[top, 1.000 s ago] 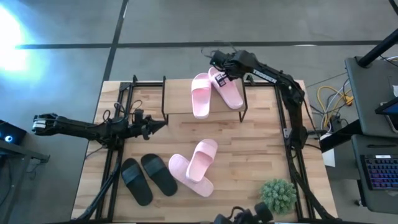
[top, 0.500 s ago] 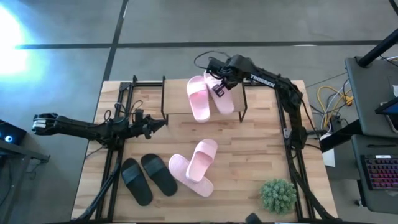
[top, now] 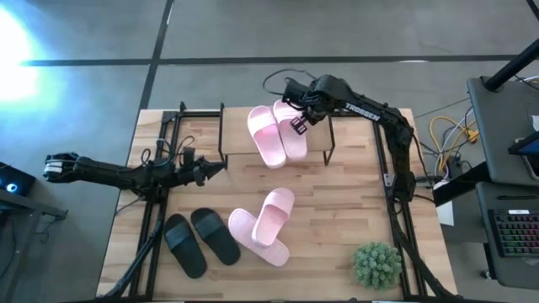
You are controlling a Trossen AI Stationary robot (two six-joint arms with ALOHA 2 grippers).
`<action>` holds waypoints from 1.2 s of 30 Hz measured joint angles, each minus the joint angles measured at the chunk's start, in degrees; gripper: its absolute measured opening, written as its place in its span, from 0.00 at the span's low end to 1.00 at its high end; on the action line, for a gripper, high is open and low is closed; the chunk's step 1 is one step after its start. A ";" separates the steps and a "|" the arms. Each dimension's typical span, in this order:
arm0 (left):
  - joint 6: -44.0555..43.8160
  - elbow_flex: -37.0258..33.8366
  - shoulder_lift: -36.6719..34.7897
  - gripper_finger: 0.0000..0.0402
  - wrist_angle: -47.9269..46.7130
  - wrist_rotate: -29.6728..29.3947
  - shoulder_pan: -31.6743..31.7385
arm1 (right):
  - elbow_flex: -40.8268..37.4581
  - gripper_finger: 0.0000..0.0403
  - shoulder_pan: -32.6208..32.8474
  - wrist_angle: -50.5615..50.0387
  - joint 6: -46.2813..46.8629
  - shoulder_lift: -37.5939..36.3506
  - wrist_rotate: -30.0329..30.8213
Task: Pick and place slides into the shelf
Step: Adjust the pink slides on the shelf
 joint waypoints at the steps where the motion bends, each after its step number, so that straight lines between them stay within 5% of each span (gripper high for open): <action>1: -0.30 0.47 0.50 0.00 -0.05 -0.02 0.00 | 0.00 0.03 -0.09 -0.05 0.07 -0.62 0.12; 7: 15.70 7.98 3.72 0.00 0.23 3.21 0.13 | -0.09 0.03 -0.30 -0.06 0.72 -4.18 2.99; 13: 43.20 23.70 5.08 0.00 -3.10 3.64 0.39 | -0.09 0.03 -0.44 -0.04 0.76 -5.53 3.03; 20: 62.06 46.20 16.92 0.00 -53.89 -7.66 0.80 | -0.75 0.03 -0.44 -0.04 -0.54 -5.61 2.98; 31: 50.08 59.30 39.49 0.00 -69.22 -9.14 6.93 | -5.04 0.03 -0.61 -0.06 -9.44 -5.63 2.67; 36: 45.03 63.41 40.68 0.00 -68.86 -4.52 10.45 | -8.15 0.03 -0.93 0.13 -14.10 -5.63 2.45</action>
